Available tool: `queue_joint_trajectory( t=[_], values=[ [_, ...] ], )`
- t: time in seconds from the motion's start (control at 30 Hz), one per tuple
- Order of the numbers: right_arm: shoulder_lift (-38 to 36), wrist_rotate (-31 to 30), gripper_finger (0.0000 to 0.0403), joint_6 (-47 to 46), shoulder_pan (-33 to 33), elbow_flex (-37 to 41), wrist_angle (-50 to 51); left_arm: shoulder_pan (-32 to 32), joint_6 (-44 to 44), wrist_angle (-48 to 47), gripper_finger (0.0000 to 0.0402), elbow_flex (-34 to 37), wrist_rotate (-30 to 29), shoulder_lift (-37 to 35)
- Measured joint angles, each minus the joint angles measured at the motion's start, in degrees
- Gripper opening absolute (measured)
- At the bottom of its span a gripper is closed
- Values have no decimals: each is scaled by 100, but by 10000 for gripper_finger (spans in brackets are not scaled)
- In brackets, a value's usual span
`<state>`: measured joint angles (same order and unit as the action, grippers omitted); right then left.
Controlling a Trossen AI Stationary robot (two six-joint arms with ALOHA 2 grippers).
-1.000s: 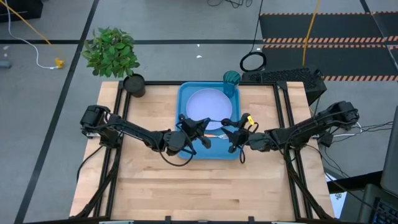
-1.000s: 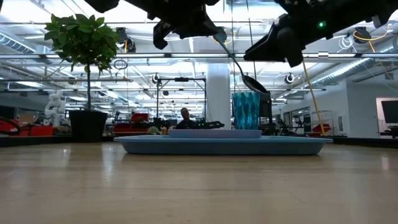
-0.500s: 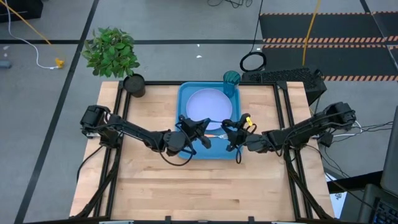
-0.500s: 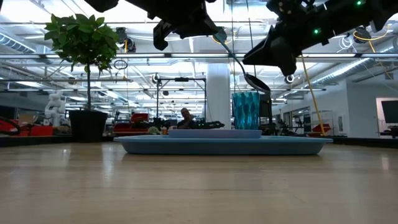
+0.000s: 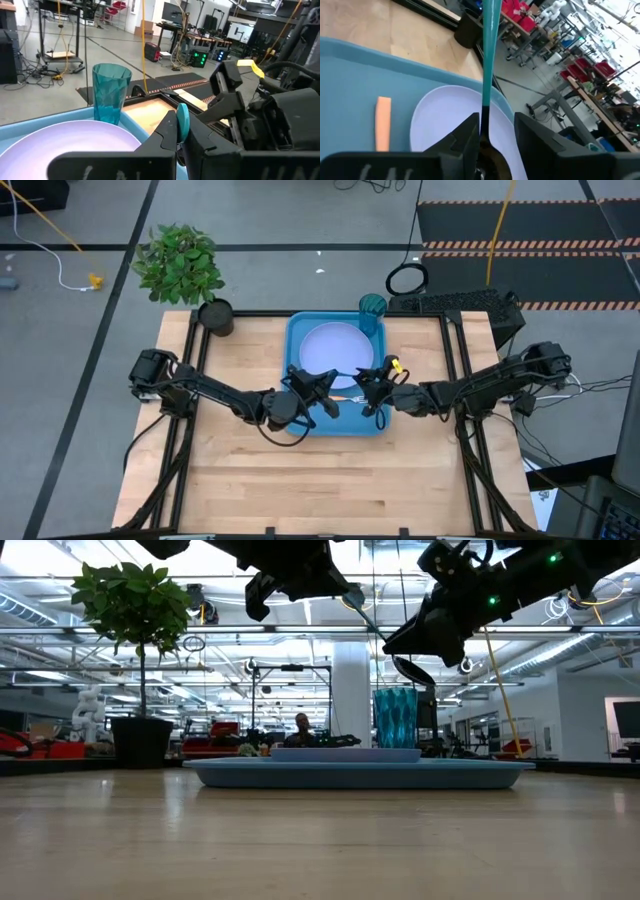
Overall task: Pick and place plate/cup/fork/spoon on tray
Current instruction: Put the blue spoon on the blue serving tray to the right of the orange fork
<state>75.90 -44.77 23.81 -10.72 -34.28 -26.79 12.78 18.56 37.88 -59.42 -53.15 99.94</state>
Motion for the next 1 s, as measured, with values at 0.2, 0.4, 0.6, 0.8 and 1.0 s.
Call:
queue_joint_trajectory(
  t=[0.2,0.4,0.6,0.8,1.0],
  values=[
    [87,10,90,117,43,0,-86,1,22,9,7,0,-197,0],
    [457,126,78,228,96,0,-485,15,131,1,9,0,-299,6],
    [682,111,76,498,96,-2,-1107,22,206,12,6,0,-349,7],
    [688,132,39,666,166,-2,-1290,22,256,14,7,0,-394,7],
    [684,162,7,585,289,-7,-1301,11,330,7,13,0,-419,7]
  ],
)
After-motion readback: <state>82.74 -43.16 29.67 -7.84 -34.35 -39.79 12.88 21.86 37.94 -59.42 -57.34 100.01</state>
